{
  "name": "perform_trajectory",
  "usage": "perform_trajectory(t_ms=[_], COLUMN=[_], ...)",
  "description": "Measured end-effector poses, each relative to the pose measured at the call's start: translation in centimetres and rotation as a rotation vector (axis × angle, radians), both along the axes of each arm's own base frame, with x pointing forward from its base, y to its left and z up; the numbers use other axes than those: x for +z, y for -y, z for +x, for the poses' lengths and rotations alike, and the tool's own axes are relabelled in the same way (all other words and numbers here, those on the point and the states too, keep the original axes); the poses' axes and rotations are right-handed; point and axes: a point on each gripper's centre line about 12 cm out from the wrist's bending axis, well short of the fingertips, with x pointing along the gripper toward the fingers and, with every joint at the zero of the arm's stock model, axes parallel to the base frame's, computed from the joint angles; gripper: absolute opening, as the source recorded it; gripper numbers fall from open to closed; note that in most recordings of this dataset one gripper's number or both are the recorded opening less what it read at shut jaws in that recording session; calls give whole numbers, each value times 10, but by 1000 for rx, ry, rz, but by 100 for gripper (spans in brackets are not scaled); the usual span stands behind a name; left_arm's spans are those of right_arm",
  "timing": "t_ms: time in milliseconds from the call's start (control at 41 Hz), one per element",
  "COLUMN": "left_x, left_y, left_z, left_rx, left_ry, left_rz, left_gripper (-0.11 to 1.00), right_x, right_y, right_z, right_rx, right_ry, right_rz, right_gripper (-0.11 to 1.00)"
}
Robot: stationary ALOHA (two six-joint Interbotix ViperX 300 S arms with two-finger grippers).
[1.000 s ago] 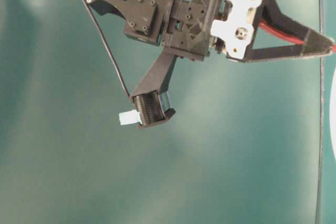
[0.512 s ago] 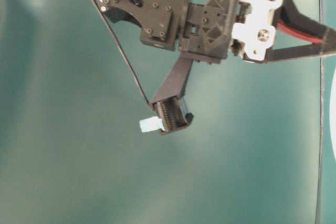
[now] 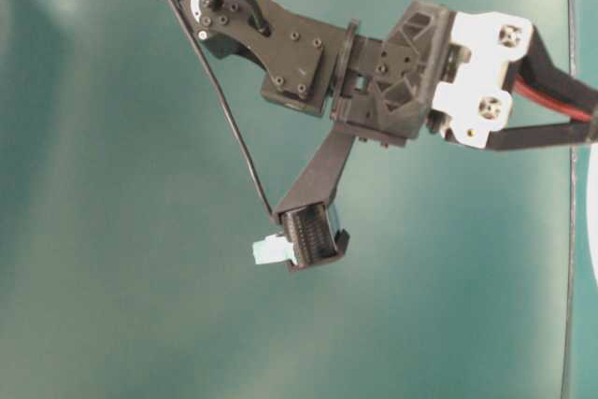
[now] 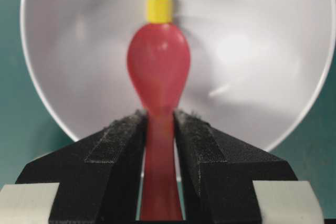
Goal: Scoop the yellow hexagonal prism block from the bowl with a spoon using the right arm.
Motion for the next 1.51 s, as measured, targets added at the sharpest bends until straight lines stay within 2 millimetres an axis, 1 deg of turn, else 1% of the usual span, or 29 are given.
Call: perform_trajectory(t_ms=[317,829,1195,1512], left_x=[0,0,0,0], left_y=[0,0,0,0], left_z=[0,0,0,0], left_rx=[0,0,0,-2], left_ry=[-2,0,-2,-2], left_rz=[0,0,0,0], left_gripper=[-1,-1,-1,-1], right_x=[-3,2,2,3], right_y=[-1,1,10,12], right_z=[11,19,19,19], right_rx=[6,13,-12,-13], right_ry=[74,153,158,159], right_rz=[-2,-13,-14,-17], right_gripper=[25,25,25,25])
